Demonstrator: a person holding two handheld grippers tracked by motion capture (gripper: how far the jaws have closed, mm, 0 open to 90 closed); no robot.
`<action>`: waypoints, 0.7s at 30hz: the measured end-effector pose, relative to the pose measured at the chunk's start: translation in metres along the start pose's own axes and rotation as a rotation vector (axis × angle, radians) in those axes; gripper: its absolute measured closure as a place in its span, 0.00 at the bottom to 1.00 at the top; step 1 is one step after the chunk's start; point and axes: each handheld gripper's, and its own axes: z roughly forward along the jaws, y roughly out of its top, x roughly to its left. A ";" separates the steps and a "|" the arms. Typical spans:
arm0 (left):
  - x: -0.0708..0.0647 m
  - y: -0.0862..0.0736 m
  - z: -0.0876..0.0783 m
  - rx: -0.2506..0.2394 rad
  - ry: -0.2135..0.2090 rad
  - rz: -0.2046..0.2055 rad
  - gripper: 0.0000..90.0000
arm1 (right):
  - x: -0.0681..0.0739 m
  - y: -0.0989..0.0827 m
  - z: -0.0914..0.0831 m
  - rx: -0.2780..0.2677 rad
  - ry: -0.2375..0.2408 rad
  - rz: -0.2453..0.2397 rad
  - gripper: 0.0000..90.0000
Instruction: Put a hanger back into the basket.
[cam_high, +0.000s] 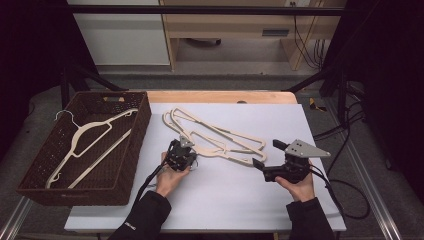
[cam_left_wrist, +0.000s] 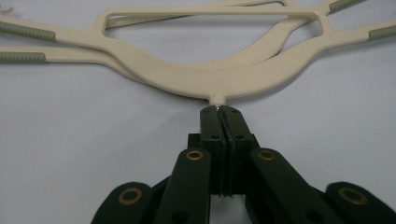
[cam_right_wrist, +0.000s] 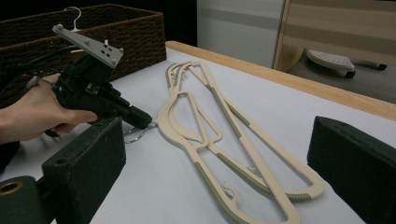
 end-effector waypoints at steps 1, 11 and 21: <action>0.000 0.000 0.000 -0.006 -0.001 -0.009 0.98 | 0.000 0.000 0.000 0.002 0.000 0.001 0.05; 0.007 0.005 -0.017 -0.016 -0.010 0.006 0.99 | 0.004 -0.003 0.017 0.041 0.021 -0.015 0.07; 0.007 0.015 -0.035 0.025 -0.010 0.024 0.99 | 0.024 0.006 0.065 0.076 0.080 -0.028 0.10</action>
